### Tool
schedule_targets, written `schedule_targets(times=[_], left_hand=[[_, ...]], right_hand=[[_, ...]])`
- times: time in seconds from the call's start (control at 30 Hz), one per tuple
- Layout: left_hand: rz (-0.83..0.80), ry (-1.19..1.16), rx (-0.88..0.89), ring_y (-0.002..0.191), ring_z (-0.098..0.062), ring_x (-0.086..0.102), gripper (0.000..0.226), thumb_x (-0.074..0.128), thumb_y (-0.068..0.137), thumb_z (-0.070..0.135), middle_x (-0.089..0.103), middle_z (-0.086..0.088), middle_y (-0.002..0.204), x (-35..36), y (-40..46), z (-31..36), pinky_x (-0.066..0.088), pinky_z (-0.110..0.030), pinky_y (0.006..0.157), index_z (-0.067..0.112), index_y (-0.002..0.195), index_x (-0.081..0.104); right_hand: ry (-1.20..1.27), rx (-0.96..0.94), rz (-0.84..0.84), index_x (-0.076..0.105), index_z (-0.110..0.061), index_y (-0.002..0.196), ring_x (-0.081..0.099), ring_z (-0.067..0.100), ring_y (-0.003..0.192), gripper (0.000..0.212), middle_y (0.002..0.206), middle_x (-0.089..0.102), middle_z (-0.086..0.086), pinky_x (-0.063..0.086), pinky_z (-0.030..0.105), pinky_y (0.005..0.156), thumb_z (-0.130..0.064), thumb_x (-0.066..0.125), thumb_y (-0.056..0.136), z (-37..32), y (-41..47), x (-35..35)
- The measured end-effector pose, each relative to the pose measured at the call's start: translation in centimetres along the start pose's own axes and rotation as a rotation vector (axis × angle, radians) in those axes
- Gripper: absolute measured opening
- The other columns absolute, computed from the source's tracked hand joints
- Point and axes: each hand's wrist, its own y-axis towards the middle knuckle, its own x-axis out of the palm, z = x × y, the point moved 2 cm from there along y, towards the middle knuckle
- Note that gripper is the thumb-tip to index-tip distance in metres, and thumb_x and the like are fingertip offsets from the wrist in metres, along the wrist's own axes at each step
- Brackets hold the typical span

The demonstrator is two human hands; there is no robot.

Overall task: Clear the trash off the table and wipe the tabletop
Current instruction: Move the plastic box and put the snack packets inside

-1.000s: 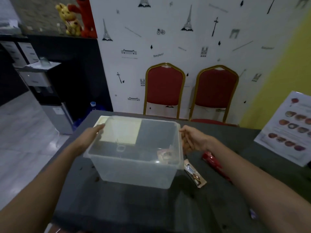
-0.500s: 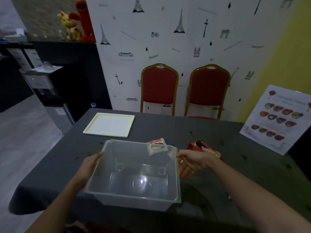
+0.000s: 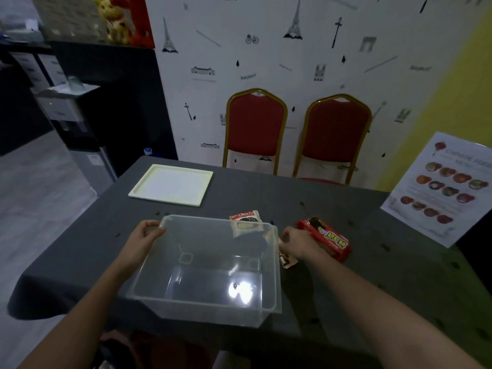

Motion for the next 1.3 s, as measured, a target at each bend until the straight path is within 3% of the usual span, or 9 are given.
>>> schedule_targets(times=[0.17,0.37,0.6,0.8,0.9,1.03,1.1,1.23,1.3], left_hand=[[0.006,-0.017,0.001,0.077,-0.013,0.055,0.019,0.056,0.092,0.023,0.057,0.001,0.088,0.9,2.0,1.0,0.043,-0.021,0.062,0.018,0.11,0.053],[-0.056,-0.017,-0.026,0.099,-0.017,0.056,0.024,0.056,0.091,0.023,0.062,-0.005,0.109,0.9,4.6,0.1,0.041,-0.024,0.078,0.011,0.111,0.061],[-0.194,-0.074,0.008,0.074,-0.002,0.056,0.021,0.052,0.094,0.023,0.065,0.008,0.08,0.6,4.7,-0.4,0.044,-0.016,0.068,0.01,0.089,0.068],[-0.175,-0.123,0.081,0.06,0.008,0.056,0.012,0.059,0.09,0.012,0.063,0.0,0.074,0.8,6.2,0.6,0.045,-0.007,0.059,0.006,0.084,0.068],[-0.172,-0.152,0.06,0.061,0.007,0.057,0.012,0.06,0.089,0.013,0.064,0.002,0.073,0.9,6.4,0.1,0.045,-0.008,0.06,0.01,0.081,0.069],[-0.174,-0.114,0.054,0.068,0.004,0.059,0.012,0.061,0.089,0.019,0.067,0.005,0.076,0.6,6.5,-0.3,0.045,-0.014,0.066,0.017,0.081,0.069],[-0.164,-0.069,0.029,0.074,-0.002,0.059,0.012,0.06,0.089,0.026,0.068,0.006,0.08,0.6,6.4,-0.3,0.045,-0.02,0.07,0.02,0.084,0.069],[-0.08,0.138,-0.003,0.088,-0.014,0.059,0.015,0.055,0.091,0.034,0.067,0.002,0.092,1.1,5.9,0.2,0.041,-0.027,0.073,0.024,0.092,0.066],[-0.039,0.247,0.002,0.099,-0.019,0.059,0.024,0.048,0.094,0.035,0.066,-0.001,0.105,1.3,5.6,0.4,0.043,-0.029,0.08,0.022,0.105,0.064]], right_hand=[[-0.194,0.062,0.013,0.048,-0.016,0.118,0.062,0.021,0.096,0.035,0.11,0.062,0.009,0.056,0.035,0.079,-0.026,0.062,0.088,-0.3,1.2,1.7],[-0.233,0.186,-0.091,0.06,-0.007,0.105,0.064,0.017,0.082,0.021,0.096,0.063,0.007,0.053,0.027,0.069,-0.021,0.059,0.091,-0.7,2.4,2.2],[-0.073,0.277,-0.079,0.063,-0.001,0.089,0.063,0.021,0.065,0.01,0.076,0.063,0.006,0.05,0.027,0.057,-0.011,0.061,0.089,-1.7,3.1,0.3],[0.238,-0.088,0.202,0.065,-0.013,0.09,0.067,0.018,0.076,0.012,0.084,0.069,0.005,0.055,0.037,0.074,-0.02,0.071,0.082,-8.3,3.1,-9.8],[0.14,-0.324,-0.09,0.062,-0.013,0.096,0.062,0.009,0.069,0.015,0.084,0.066,0.001,0.047,0.017,0.059,-0.02,0.069,0.085,-15.1,0.0,-11.1],[-0.329,-0.382,-0.549,0.066,-0.014,0.081,0.06,0.013,0.059,0.019,0.07,0.067,0.001,0.044,0.023,0.054,-0.031,0.075,0.078,-19.3,-1.8,-1.4],[-0.54,-0.358,-0.506,0.067,-0.014,0.079,0.062,0.022,0.066,0.015,0.073,0.064,0.007,0.045,0.026,0.059,-0.028,0.074,0.078,-19.6,-1.6,4.4],[-0.551,-0.338,-0.393,0.061,0.004,0.112,0.062,0.036,0.105,0.029,0.117,0.061,0.024,0.05,0.035,0.079,-0.012,0.059,0.088,-20.2,-2.0,8.2],[-0.552,-0.397,-0.4,0.064,0.001,0.103,0.064,0.032,0.1,0.025,0.109,0.065,0.02,0.049,0.033,0.078,-0.02,0.057,0.091,-21.3,-2.4,6.7]])
